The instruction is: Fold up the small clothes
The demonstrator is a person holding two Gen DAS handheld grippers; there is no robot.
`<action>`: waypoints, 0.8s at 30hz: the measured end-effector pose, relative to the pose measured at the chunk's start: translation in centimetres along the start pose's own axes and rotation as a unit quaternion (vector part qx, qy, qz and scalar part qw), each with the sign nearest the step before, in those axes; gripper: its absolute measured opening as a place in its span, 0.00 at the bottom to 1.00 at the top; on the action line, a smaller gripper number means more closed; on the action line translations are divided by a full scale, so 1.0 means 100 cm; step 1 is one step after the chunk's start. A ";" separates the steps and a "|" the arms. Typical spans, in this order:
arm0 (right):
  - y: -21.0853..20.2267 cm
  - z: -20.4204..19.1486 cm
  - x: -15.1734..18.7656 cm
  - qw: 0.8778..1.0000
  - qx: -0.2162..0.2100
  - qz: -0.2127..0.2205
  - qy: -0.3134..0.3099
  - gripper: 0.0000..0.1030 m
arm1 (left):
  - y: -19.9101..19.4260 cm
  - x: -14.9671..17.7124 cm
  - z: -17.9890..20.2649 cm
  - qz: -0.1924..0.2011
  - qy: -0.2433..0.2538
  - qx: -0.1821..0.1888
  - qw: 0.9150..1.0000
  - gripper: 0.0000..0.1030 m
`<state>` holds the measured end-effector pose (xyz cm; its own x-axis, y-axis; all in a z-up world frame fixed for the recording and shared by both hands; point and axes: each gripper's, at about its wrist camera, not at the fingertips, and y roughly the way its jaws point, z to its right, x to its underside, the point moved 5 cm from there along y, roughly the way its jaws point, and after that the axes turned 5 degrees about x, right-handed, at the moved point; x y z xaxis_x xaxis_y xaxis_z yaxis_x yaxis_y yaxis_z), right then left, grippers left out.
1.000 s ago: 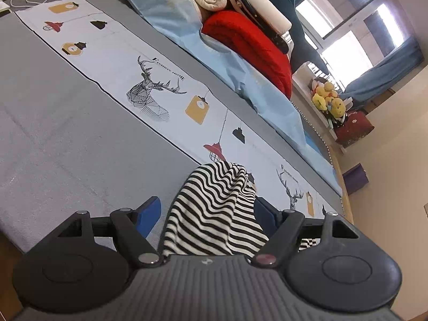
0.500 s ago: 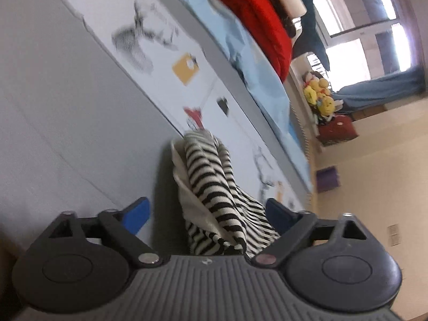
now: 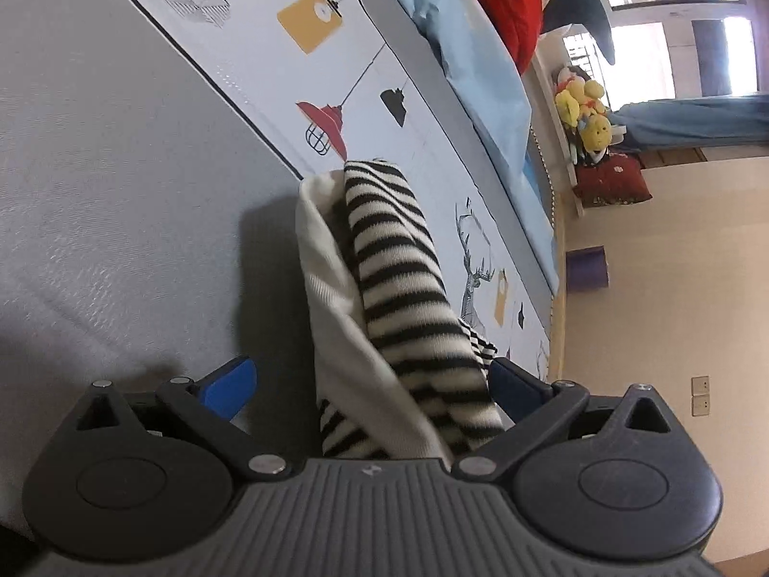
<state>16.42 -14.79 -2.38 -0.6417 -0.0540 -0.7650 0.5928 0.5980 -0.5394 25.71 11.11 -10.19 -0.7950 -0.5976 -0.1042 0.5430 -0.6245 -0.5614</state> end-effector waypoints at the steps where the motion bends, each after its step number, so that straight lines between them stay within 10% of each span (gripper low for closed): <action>1: -0.001 0.000 0.000 1.000 -0.001 0.000 -0.002 0.07 | 0.004 -0.003 -0.002 0.000 -0.004 0.000 1.000 0.99; 15: -0.013 -0.003 0.005 1.000 0.002 -0.008 -0.030 0.07 | 0.064 -0.007 0.010 -0.045 0.031 -0.006 0.998 0.92; 18: -0.013 -0.006 0.010 0.999 0.000 -0.015 -0.036 0.07 | 0.074 -0.006 0.013 -0.046 0.052 -0.022 0.997 0.59; 20: -0.013 -0.009 0.012 0.999 -0.003 -0.017 -0.039 0.07 | 0.078 -0.004 0.013 -0.047 0.078 -0.040 0.995 0.16; 24: -0.007 -0.017 0.013 0.999 -0.015 -0.025 -0.038 0.07 | 0.056 -0.005 0.013 -0.032 0.136 -0.065 0.988 0.12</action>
<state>14.35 -13.95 -2.43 -0.6305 -0.1451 -0.7625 0.5448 0.6170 -0.5679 29.52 7.26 -12.22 -0.8795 -0.3902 -0.2726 0.4641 -0.5760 -0.6729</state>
